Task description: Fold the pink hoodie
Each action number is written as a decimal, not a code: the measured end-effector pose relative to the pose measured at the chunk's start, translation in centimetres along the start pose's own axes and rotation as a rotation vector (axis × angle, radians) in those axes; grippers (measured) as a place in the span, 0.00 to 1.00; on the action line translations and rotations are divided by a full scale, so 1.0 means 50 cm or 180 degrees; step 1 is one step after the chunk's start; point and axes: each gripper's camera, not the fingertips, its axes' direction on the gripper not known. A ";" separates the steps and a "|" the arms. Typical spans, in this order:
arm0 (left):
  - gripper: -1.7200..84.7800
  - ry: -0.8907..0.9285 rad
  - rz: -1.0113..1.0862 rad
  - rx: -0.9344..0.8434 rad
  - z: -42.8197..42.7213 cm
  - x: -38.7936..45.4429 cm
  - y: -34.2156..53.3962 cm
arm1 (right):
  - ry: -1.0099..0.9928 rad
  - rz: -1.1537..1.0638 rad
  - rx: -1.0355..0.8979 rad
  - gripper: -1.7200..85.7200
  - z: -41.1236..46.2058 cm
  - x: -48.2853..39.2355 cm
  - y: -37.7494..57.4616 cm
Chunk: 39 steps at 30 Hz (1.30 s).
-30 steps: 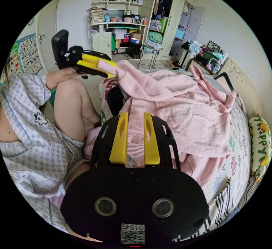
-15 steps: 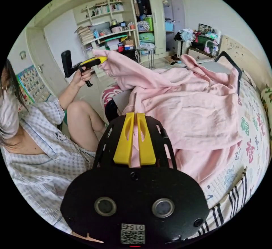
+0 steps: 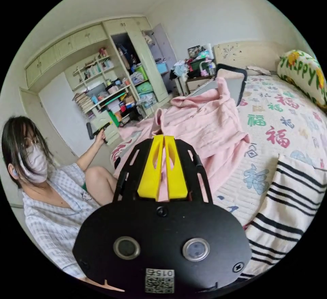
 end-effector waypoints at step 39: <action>0.03 0.1534 0.2786 -0.0887 -0.335 0.452 0.144 | 0.1417 0.0080 -0.0218 0.01 -0.094 -0.102 0.368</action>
